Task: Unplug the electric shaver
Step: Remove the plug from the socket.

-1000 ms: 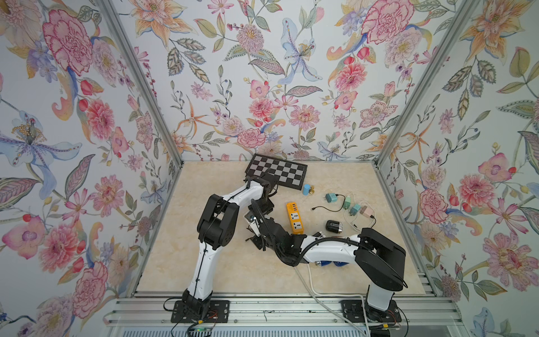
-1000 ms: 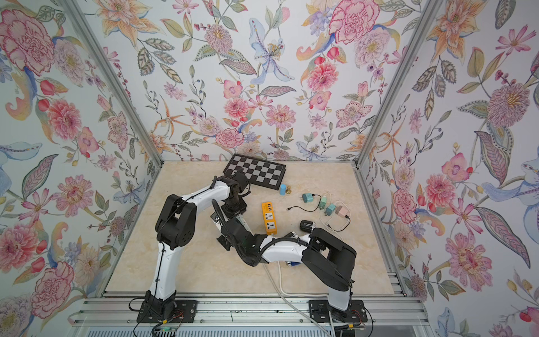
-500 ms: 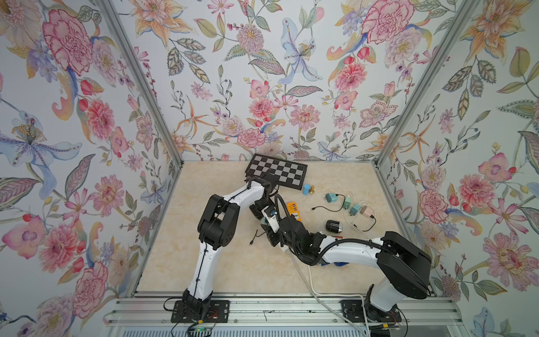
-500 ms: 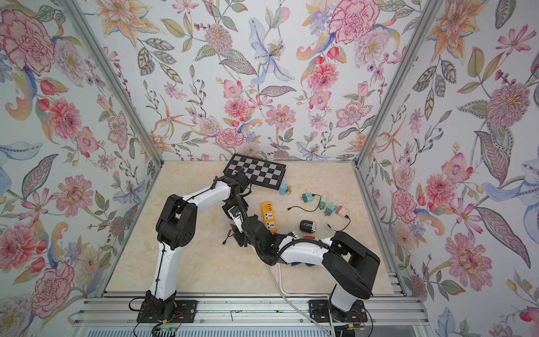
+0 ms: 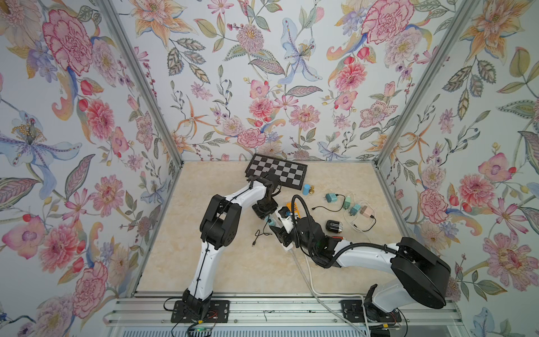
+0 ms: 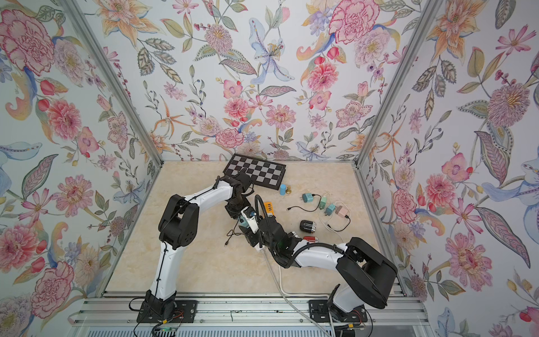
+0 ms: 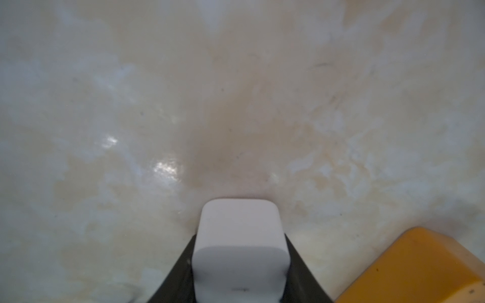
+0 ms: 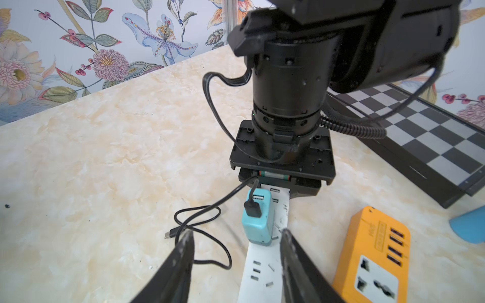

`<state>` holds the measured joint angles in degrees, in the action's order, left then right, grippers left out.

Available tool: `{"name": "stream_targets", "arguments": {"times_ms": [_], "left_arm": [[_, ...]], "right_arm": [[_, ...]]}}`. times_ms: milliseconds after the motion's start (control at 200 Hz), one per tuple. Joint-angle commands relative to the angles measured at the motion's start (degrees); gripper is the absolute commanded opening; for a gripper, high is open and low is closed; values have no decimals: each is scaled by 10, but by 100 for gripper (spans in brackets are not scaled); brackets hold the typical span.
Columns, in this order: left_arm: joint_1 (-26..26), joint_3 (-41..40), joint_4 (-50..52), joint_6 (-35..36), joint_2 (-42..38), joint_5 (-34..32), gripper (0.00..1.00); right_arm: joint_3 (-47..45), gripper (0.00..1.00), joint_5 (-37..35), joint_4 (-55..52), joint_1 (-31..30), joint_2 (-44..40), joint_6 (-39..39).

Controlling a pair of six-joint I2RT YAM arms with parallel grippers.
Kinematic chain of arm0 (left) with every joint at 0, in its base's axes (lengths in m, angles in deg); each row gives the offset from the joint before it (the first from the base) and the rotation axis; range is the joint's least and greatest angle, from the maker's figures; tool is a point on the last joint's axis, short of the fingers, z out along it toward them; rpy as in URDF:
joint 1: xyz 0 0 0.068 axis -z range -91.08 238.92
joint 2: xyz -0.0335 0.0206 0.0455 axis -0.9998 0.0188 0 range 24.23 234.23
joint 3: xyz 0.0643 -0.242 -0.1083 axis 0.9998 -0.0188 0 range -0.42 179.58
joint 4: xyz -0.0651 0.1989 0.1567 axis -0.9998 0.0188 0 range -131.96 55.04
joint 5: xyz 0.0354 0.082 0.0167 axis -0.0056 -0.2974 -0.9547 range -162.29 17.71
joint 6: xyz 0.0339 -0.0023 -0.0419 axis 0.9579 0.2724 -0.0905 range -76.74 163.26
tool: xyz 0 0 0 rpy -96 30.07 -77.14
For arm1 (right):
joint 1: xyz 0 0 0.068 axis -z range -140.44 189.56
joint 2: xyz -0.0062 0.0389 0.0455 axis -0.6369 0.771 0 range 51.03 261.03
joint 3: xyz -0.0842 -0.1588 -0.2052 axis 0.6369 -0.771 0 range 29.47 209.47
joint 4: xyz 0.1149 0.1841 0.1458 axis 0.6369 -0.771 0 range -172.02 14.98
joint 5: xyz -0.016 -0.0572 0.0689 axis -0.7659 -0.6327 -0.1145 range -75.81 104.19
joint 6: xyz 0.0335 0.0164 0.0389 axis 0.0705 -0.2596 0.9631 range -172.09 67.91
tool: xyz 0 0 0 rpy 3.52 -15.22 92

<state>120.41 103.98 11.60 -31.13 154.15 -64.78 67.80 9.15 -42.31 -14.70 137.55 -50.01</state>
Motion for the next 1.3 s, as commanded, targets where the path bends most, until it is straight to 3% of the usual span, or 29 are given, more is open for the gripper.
{"name": "stream_targets", "arguments": {"times_ms": [0,290,575,1016,1216,1296], "left_arm": [[9,20,7,-6,29,12,26],[11,41,36,-8,45,24,27],[11,86,103,-8,59,2,29],[13,102,134,1,64,-12,28],[13,107,139,3,65,-17,28],[13,108,140,4,65,-17,28]], "right_arm": [[0,56,-18,-23,5,25,-21],[35,59,-82,-6,3,99,-27],[76,61,-93,23,-1,159,-40],[100,45,-86,62,0,208,-57],[112,46,-114,43,-7,218,-62],[104,39,-112,55,-5,217,-58]]}}
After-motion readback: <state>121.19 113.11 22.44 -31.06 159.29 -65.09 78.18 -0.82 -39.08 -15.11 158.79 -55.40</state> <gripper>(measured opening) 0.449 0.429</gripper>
